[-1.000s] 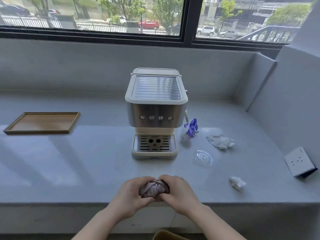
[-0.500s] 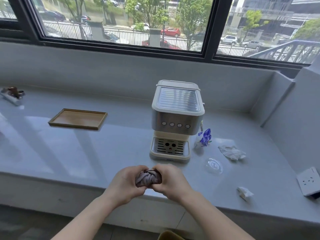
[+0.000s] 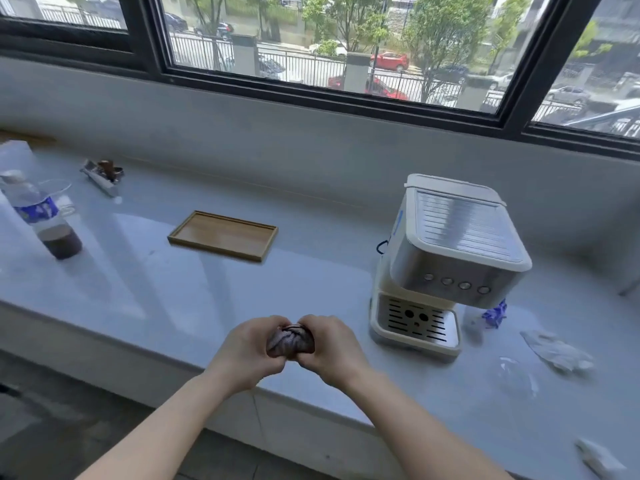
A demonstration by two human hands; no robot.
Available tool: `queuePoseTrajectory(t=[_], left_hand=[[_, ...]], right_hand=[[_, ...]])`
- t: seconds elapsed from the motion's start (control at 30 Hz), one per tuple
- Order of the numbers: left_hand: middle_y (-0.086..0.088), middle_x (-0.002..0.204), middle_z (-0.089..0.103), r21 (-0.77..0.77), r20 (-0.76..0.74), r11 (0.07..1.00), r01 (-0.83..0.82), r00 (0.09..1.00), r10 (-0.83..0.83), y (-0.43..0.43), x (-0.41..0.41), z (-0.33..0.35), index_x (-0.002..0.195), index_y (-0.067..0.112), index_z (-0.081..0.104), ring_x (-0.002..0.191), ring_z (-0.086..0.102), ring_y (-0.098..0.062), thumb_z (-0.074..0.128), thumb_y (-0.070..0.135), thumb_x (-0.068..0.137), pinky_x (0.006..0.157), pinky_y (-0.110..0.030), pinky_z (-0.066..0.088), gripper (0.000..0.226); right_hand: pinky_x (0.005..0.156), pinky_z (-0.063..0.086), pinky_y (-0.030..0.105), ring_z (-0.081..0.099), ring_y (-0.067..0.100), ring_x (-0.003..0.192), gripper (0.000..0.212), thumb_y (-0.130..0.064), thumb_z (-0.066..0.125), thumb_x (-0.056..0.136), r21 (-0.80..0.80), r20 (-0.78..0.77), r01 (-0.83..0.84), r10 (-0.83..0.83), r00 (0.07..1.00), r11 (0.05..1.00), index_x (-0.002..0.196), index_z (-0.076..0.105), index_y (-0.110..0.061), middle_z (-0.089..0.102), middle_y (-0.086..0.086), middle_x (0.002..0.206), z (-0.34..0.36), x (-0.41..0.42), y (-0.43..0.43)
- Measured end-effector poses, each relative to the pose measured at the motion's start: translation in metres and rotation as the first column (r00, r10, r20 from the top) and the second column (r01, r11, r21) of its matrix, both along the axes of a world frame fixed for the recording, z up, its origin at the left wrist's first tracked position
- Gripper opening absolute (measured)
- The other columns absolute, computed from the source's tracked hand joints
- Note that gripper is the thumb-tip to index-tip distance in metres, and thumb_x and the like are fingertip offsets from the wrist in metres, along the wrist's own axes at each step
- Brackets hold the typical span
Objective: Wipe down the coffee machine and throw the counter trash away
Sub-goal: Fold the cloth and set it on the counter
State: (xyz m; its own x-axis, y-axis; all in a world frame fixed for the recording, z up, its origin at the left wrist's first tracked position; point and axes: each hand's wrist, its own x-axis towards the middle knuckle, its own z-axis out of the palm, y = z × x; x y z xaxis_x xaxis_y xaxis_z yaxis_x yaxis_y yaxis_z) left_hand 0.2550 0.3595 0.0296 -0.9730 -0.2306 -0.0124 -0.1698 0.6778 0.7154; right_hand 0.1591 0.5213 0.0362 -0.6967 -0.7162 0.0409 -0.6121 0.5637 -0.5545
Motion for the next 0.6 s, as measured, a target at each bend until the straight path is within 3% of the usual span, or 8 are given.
queuePoseTrajectory(t=[0.13, 0.27, 0.43, 0.6], left_hand=[[0.015, 0.078, 0.063, -0.083, -0.003, 0.997, -0.006, 1.000, 0.006, -0.041, -0.010, -0.006, 0.097, 0.041, 0.057, 0.077, 0.058, -0.004, 0.063, 0.026, 0.066, 0.060, -0.021, 0.047, 0.035], [0.017, 0.083, 0.062, -0.139, 0.014, 0.990, 0.003, 1.000, -0.001, -0.069, -0.021, -0.014, 0.102, 0.036, 0.058, 0.081, 0.055, -0.004, 0.065, 0.024, 0.067, 0.066, -0.023, 0.046, 0.038], [0.013, 0.084, 0.061, -0.159, 0.022, 0.986, 0.040, 0.999, -0.037, -0.085, -0.036, -0.030, 0.100, 0.031, 0.057, 0.083, 0.054, -0.009, 0.064, 0.022, 0.066, 0.068, -0.029, 0.047, 0.036], [0.008, 0.095, 0.060, -0.210, 0.093, 0.972, 0.104, 0.992, -0.086, -0.086, -0.033, -0.056, 0.106, 0.030, 0.055, 0.093, 0.054, -0.016, 0.062, 0.031, 0.071, 0.076, -0.033, 0.048, 0.036]], right_hand=[[0.061, 0.045, 0.036, 0.053, 0.023, 0.075, 0.016, -0.019, 0.068, 0.072, 0.007, -0.007, -0.030, 0.030, 1.000, 1.000, 0.079, 0.054, -0.020, 0.061, -0.003, 0.073, -0.006, -0.012, -0.043], [0.069, 0.048, 0.039, 0.055, 0.023, 0.082, 0.020, -0.022, 0.070, 0.074, 0.040, -0.021, -0.036, 0.037, 0.999, 0.999, 0.090, 0.060, -0.018, 0.066, -0.001, 0.084, -0.014, -0.022, -0.072], [0.066, 0.043, 0.033, 0.052, 0.023, 0.083, 0.020, -0.028, 0.070, 0.077, 0.067, -0.034, 0.005, -0.003, 0.999, 0.998, 0.089, 0.058, -0.017, 0.063, 0.002, 0.086, -0.032, -0.027, -0.090], [0.084, 0.042, 0.031, 0.048, 0.025, 0.102, 0.028, -0.020, 0.061, 0.079, 0.190, 0.009, -0.006, 0.005, 1.000, 0.982, 0.107, 0.059, -0.018, 0.057, 0.003, 0.107, -0.054, -0.026, -0.091]])
